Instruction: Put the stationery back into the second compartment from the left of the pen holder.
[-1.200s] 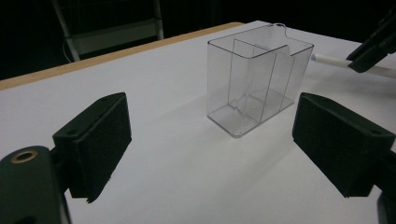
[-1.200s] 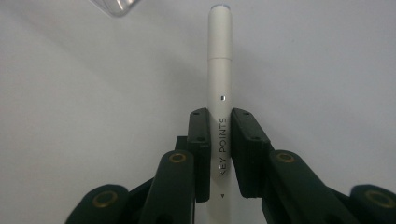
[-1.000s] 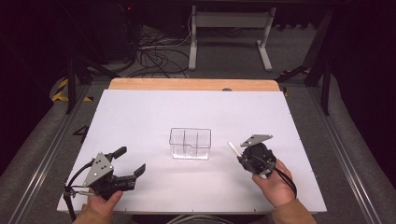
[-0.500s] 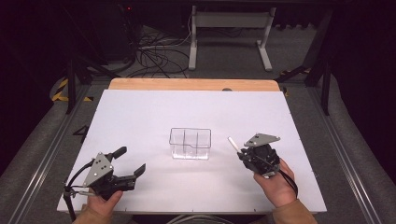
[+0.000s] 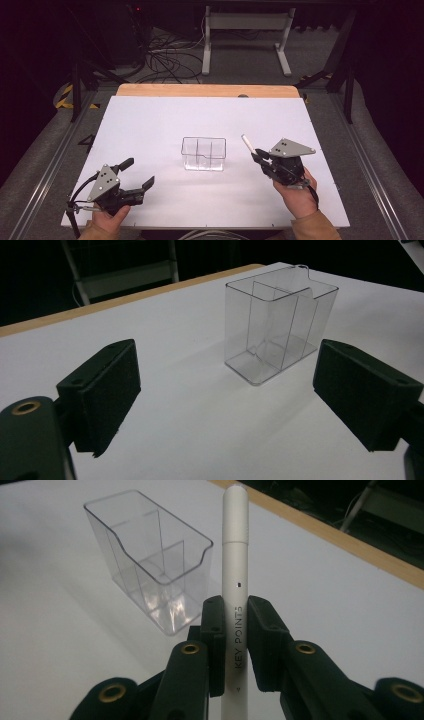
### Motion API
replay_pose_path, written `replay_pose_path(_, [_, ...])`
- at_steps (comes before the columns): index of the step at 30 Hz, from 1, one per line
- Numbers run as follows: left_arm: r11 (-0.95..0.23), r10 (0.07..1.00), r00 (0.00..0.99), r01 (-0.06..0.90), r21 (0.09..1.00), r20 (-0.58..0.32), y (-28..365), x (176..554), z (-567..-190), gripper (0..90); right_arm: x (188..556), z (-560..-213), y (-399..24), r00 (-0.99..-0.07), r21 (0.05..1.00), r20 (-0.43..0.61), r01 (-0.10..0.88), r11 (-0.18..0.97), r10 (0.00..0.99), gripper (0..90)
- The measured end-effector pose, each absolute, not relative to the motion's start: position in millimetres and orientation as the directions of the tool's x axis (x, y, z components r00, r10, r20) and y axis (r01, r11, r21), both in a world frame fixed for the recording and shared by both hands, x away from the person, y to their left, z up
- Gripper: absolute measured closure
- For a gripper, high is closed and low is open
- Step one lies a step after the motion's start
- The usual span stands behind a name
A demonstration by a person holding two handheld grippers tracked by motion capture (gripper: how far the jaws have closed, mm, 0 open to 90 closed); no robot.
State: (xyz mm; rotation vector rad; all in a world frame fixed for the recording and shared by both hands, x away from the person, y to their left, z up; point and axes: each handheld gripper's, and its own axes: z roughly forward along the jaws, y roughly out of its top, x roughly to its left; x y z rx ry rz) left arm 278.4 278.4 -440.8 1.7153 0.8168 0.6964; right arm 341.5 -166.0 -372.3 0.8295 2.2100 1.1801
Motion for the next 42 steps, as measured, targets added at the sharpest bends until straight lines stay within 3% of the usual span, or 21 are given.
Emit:
replay_pose_path(16, [-0.191,0.818,0.574,0.19,0.963,0.049,284,271,-441,12.4,356,-355,-140,-0.778,0.934,-0.11,0.131,0.332,0.618,78.7])
replay_pose_path(42, [-0.191,0.812,0.582,0.192,0.963,0.045,282,275,-442,12.3,377,-354,-93,-0.846,0.981,-0.081,0.027,0.193,0.527,78.6])
